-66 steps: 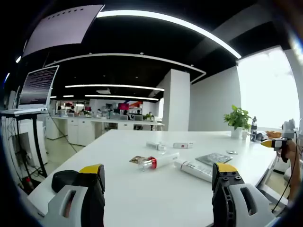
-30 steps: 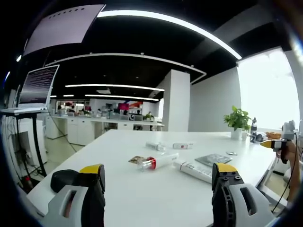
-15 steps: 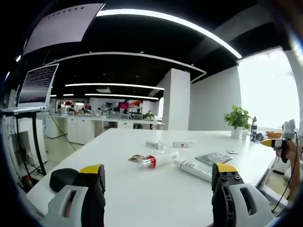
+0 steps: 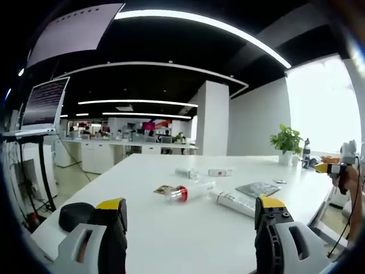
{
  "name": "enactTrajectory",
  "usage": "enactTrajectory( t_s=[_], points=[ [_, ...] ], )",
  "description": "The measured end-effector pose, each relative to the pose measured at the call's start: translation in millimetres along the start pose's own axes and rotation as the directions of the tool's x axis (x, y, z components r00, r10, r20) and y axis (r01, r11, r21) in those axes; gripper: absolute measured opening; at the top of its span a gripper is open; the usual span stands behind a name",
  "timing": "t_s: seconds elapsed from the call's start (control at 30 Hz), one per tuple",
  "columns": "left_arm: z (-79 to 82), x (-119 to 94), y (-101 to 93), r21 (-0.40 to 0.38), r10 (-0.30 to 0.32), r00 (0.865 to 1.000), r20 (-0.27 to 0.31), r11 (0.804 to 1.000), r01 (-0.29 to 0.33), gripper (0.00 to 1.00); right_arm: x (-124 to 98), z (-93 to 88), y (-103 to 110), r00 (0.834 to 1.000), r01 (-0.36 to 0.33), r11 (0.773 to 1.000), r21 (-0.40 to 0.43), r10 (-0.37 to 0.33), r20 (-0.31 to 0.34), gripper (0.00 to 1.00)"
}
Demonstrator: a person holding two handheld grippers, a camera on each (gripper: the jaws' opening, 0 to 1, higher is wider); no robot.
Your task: Arrange the skincare products in the storage area until every visible bottle or jar stands upright without overlapping.
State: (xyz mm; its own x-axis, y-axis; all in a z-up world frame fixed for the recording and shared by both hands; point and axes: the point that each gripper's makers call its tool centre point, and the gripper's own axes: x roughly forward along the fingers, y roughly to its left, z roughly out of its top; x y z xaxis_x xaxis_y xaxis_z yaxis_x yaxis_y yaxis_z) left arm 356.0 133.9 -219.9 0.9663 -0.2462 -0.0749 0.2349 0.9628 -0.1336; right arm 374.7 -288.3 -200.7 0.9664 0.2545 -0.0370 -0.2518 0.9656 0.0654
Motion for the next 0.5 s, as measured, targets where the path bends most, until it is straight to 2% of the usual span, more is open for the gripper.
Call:
enactTrajectory(
  t_s=[0.13, 0.4, 0.5],
  points=[
    [-1.2, 3.6, -4.3, 0.002, -0.016, 1.0, -0.004, 1.0, 0.016, 0.95, 4.9, 1.1, -0.5, 1.0, -0.001, 1.0, 0.003, 0.001, 0.002, 0.81],
    [-6.6, 7.9, -7.9, 0.008, -0.027, 0.999, -0.017, 1.0, 0.027, 0.95, 11.3, 0.8, 16.2, 1.0, -0.025, 1.0, -0.004, 0.025, 0.001, 0.8],
    [-1.6, 8.6, -11.2, 0.002, -0.048, 0.999, 0.011, 0.999, 0.048, 0.96, 11.1, 1.6, 18.2, 1.0, -0.026, 1.0, 0.001, 0.026, 0.006, 0.79]
  ],
)
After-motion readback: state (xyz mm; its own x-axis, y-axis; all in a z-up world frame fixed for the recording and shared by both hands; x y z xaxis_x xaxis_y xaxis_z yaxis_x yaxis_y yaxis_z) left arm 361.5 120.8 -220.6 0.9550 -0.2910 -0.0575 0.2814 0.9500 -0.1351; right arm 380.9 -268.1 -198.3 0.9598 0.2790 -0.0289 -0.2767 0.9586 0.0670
